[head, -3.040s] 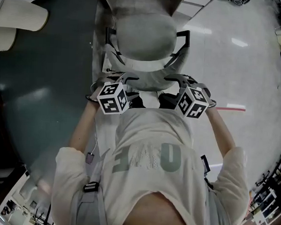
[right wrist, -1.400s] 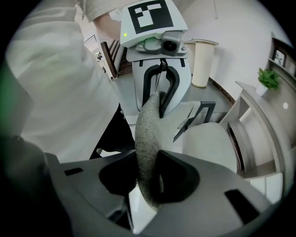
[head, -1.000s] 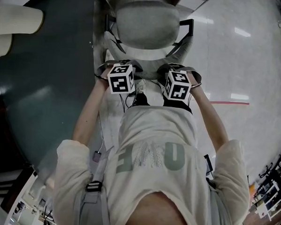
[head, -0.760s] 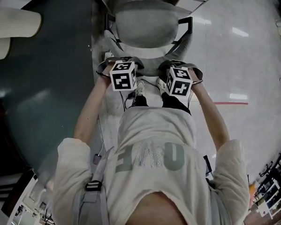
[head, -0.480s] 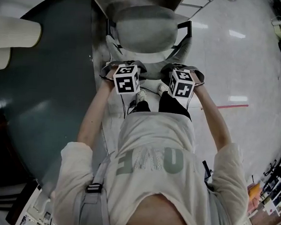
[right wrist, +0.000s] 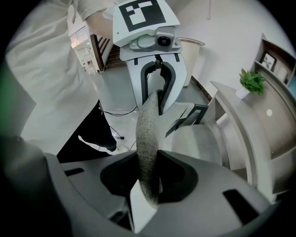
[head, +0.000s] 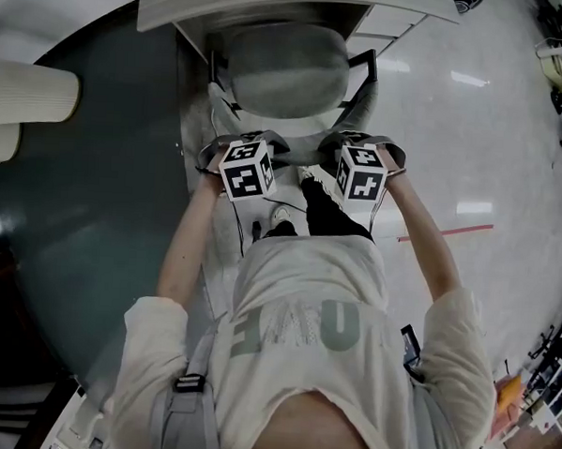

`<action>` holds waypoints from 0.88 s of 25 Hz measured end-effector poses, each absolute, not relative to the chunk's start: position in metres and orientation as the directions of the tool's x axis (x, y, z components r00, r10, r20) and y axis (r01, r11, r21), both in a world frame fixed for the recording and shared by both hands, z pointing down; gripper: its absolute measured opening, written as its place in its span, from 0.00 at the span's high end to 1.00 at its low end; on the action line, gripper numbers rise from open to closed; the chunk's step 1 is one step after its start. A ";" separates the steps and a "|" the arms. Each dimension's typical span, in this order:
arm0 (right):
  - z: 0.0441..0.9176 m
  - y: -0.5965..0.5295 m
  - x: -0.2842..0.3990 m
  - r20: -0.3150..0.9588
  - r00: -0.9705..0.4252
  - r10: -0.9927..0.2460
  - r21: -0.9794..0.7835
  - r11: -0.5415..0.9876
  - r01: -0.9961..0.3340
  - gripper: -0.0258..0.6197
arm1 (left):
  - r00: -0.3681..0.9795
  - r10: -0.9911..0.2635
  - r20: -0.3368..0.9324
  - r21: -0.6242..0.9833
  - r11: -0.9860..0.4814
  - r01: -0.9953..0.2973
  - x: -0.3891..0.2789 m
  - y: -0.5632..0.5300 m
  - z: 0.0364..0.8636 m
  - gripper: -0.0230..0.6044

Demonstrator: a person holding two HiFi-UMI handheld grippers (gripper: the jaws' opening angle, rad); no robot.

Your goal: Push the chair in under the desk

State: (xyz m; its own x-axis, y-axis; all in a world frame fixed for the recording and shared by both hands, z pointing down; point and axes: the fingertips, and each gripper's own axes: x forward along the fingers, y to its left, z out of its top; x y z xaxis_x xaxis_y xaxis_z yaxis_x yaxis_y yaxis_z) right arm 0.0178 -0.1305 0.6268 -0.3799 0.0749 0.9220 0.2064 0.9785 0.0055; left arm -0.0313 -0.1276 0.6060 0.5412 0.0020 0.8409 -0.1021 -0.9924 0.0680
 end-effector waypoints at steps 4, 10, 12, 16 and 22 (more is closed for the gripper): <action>0.625 -0.163 0.008 0.920 -0.385 0.073 0.019 0.973 0.230 0.81 | 0.537 -0.019 0.844 0.068 -0.987 -0.143 -0.041 -0.159 0.605 0.77; 0.608 -0.227 0.012 0.910 -0.411 0.062 0.045 0.968 0.246 0.81 | 0.552 -0.046 0.832 0.070 -0.980 -0.187 -0.036 -0.220 0.588 0.77; 0.604 -0.246 0.014 0.910 -0.411 0.056 0.053 0.967 0.248 0.82 | 0.542 -0.042 0.839 0.071 -0.980 -0.185 -0.034 -0.238 0.584 0.77; 0.604 -0.263 0.017 0.912 -0.403 0.074 0.041 0.962 0.270 0.82 | 0.535 -0.019 0.845 0.096 -0.978 -0.186 -0.031 -0.253 0.585 0.77; 0.609 -0.271 0.009 0.902 -0.419 0.100 0.026 0.958 0.285 0.82 | 0.521 -0.006 0.853 0.120 -0.971 -0.208 -0.038 -0.263 0.591 0.77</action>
